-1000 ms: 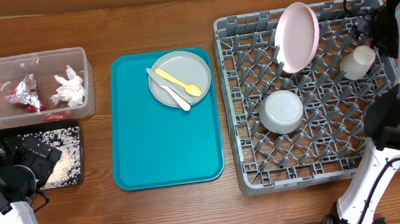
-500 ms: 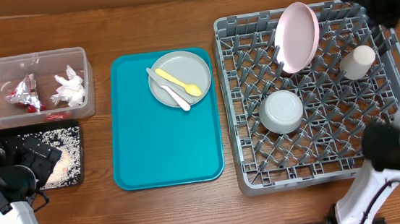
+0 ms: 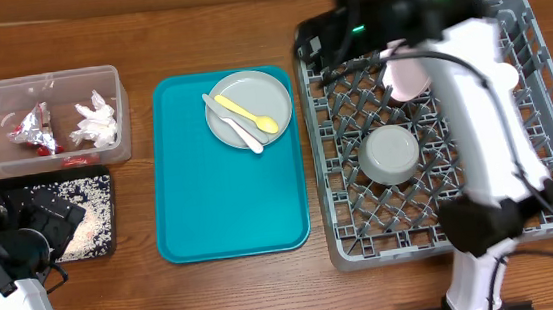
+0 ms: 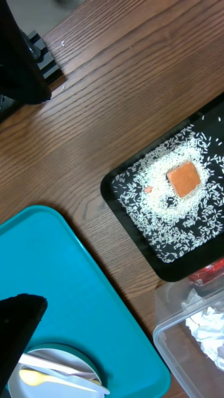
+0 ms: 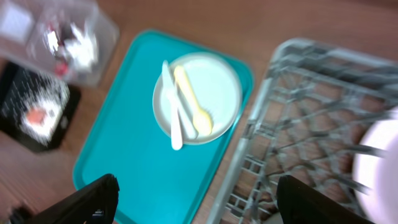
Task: Sort waste into correct bins and load items into the dishwasher rack
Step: 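Move the right gripper back over the white plate on the teal tray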
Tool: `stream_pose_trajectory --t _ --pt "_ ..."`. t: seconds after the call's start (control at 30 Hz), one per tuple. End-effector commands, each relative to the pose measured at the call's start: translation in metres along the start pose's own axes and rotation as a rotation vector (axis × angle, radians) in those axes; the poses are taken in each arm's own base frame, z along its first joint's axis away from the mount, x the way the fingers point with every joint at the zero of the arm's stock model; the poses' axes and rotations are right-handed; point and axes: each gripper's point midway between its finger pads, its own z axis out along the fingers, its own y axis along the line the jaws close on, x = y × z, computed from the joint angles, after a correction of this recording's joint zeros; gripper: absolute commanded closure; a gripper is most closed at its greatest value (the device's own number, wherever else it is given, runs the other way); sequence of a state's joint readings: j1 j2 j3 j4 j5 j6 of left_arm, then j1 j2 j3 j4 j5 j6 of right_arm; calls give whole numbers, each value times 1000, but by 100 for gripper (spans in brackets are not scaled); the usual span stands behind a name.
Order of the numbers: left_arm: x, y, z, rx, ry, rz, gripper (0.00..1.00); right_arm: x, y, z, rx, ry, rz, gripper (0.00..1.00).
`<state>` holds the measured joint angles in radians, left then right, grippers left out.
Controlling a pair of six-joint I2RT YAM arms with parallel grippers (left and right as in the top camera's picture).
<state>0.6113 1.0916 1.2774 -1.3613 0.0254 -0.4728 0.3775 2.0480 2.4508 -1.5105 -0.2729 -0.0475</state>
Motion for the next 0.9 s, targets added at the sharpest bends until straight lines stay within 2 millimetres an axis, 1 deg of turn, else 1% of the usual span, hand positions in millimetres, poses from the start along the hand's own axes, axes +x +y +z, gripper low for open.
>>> stream_pose_trajectory --t 0.0,0.2,0.37,0.47,0.6,0.73,0.87 --pt "-1 3 1 -13 -2 -21 0 13 3 51 -12 112 -44 15" --pt "-1 3 1 -13 -2 -21 0 40 25 123 -45 266 -81 17" --pt "-1 3 1 -13 -2 -21 0 53 42 170 -57 317 -125 21" --pt "-1 3 1 -13 -2 -21 0 58 47 194 -35 329 -154 22" --pt "-1 3 1 -13 -2 -21 0 65 51 217 -31 345 -173 24" --pt "-1 3 1 -13 -2 -21 0 71 53 236 -34 359 -182 31" --pt "-1 3 1 -13 -2 -21 0 86 56 255 -35 403 -191 34"
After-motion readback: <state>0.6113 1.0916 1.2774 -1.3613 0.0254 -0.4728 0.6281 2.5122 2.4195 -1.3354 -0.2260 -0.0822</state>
